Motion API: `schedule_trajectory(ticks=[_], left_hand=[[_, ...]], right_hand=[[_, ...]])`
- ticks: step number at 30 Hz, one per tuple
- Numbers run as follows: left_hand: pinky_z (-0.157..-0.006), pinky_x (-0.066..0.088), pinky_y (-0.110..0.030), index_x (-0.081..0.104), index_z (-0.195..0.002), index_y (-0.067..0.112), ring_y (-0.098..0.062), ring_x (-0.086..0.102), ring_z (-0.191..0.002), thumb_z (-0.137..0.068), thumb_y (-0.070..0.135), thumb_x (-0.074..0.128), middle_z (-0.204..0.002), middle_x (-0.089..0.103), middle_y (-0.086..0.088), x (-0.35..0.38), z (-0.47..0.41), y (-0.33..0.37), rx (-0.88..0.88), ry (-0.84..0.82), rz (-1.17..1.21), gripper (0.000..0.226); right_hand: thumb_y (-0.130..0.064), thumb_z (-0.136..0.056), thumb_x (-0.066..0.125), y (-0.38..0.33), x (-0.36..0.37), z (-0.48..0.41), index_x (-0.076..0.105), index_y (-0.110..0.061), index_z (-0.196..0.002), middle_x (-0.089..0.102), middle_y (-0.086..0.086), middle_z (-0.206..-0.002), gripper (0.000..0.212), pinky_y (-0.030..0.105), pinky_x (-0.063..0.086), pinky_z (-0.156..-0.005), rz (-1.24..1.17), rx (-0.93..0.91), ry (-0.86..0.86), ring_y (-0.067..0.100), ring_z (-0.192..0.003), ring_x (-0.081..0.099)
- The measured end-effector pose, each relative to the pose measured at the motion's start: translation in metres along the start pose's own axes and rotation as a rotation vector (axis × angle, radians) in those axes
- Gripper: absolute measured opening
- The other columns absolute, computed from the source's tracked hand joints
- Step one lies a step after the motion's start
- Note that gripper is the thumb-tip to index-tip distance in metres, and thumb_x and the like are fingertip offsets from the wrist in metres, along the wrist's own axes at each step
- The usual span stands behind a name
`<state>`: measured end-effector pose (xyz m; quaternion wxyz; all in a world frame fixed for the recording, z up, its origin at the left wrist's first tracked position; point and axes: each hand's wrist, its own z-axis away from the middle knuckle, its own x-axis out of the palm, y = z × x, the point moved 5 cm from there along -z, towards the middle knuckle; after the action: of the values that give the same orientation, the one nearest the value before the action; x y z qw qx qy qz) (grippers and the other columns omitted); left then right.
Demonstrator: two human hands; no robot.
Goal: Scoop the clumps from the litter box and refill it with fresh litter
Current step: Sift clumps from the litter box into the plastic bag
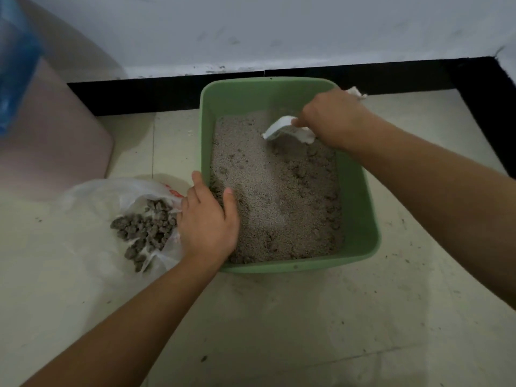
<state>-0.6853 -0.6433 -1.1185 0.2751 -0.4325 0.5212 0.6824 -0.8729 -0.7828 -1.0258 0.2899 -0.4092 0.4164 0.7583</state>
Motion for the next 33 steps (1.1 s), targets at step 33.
schedule_trajectory(ticks=[33], left_hand=[[-0.108,0.031,-0.051,0.014,-0.154,0.004,-0.038,0.037,-0.135,-0.103,0.047,0.029,-0.146,0.04,-0.023,-0.003,0.003,0.001,-0.01,-0.004,0.047,0.069]], right_hand=[[-0.027,-0.078,0.078,-0.021,0.029,0.064,0.067,-0.015,-0.108,0.064,-0.002,-0.083,0.034,0.035,0.06,-0.069,0.11,-0.068,-0.355,0.018,-0.074,0.065]])
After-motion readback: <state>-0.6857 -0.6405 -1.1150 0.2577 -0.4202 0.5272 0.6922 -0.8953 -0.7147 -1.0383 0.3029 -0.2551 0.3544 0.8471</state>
